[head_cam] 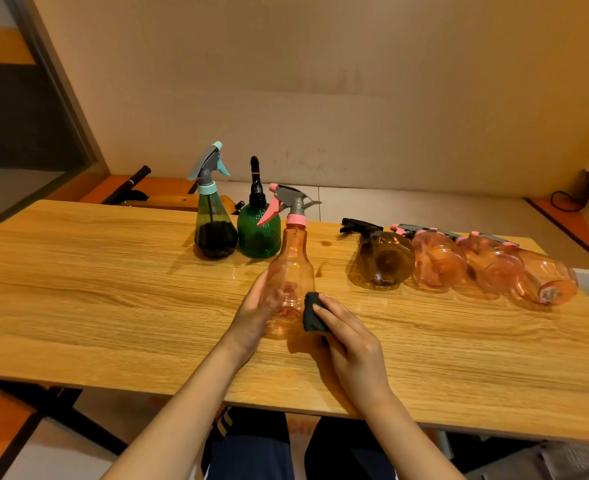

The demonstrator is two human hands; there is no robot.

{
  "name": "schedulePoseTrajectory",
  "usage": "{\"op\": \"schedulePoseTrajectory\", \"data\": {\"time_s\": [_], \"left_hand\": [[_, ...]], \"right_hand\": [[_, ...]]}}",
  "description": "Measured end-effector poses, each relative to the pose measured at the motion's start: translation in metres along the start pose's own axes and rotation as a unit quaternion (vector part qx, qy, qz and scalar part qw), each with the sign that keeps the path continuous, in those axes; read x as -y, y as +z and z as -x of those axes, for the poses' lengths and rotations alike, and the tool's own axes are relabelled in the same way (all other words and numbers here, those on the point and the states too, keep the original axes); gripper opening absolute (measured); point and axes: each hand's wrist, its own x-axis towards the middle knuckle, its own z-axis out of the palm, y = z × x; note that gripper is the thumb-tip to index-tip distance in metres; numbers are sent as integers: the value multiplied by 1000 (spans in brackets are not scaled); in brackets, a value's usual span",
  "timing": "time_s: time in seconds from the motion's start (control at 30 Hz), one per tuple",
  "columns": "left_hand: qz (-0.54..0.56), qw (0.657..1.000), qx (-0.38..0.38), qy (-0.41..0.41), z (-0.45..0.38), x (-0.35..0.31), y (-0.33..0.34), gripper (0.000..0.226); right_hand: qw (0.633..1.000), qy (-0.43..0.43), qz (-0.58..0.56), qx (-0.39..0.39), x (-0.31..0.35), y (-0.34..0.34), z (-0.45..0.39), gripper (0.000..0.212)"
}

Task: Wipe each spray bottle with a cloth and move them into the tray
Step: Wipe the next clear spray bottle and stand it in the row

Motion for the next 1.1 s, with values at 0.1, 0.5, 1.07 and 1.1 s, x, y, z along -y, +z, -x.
{"op": "schedulePoseTrajectory", "data": {"time_s": [0.1, 0.5, 1.07, 1.1], "left_hand": [[-17, 1000, 18, 2, 0, 0, 0, 116], [-76, 996, 44, -10, 6, -1, 4, 90], [-80, 996, 25, -18, -1, 3, 5, 55], [-81, 996, 26, -16, -1, 3, 4, 56]], "right_hand": [[1000, -1, 0, 7, 1, -1, 0, 54], [994, 76, -33, -70, 1, 1, -28, 39], [999, 41, -11, 7, -4, 2, -6, 45], [999, 37, -13, 9, -4, 1, -2, 45]]}}
